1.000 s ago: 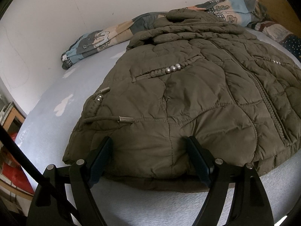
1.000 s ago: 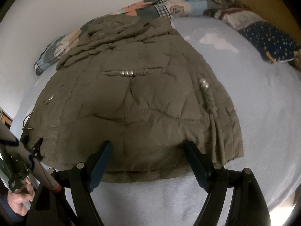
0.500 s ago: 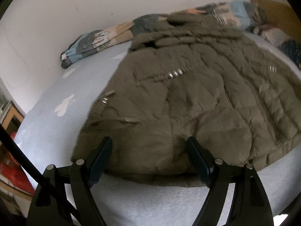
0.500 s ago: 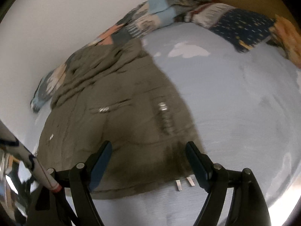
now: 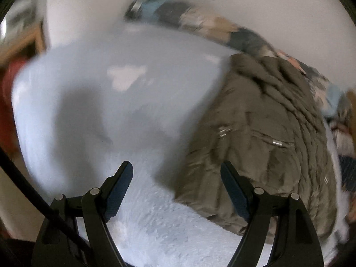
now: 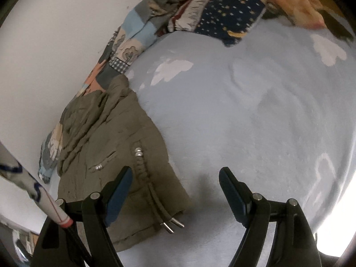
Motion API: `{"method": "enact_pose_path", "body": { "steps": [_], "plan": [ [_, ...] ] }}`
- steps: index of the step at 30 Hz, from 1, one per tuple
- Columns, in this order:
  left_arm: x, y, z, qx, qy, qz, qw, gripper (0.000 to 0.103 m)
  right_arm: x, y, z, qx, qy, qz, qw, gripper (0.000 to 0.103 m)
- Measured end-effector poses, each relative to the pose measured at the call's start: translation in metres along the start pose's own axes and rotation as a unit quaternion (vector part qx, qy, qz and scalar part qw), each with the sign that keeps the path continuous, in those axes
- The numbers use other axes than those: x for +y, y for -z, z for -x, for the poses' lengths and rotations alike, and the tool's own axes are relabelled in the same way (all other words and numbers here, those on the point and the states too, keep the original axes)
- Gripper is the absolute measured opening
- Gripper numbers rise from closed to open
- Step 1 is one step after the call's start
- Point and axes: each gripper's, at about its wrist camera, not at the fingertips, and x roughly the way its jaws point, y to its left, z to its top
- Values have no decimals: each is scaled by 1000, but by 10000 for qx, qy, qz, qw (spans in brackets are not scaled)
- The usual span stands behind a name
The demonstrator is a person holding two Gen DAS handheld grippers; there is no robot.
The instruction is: Fold large clothes
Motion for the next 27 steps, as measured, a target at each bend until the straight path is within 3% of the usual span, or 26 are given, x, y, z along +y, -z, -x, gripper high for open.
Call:
{"method": "enact_pose_path", "body": {
  "steps": [5, 11, 19, 24, 27],
  "plan": [
    [30, 1, -26, 539, 326, 785, 9949, 80, -5, 2, -7, 163, -136, -201, 9996, 84],
    [28, 5, -33, 595, 496, 923, 9927, 80, -4, 7, -17, 351, -285, -274, 9986, 84],
    [20, 8, -34, 485, 416, 896, 9939, 80, -7, 14, -29, 578, -368, -423, 9968, 84],
    [35, 12, -35, 490, 647, 1287, 9884, 80, -3, 17, -35, 666, -394, -380, 9963, 84],
    [28, 18, -33, 449, 626, 1177, 9901, 80, -2, 17, -37, 699, -446, -384, 9958, 84]
  ]
}}
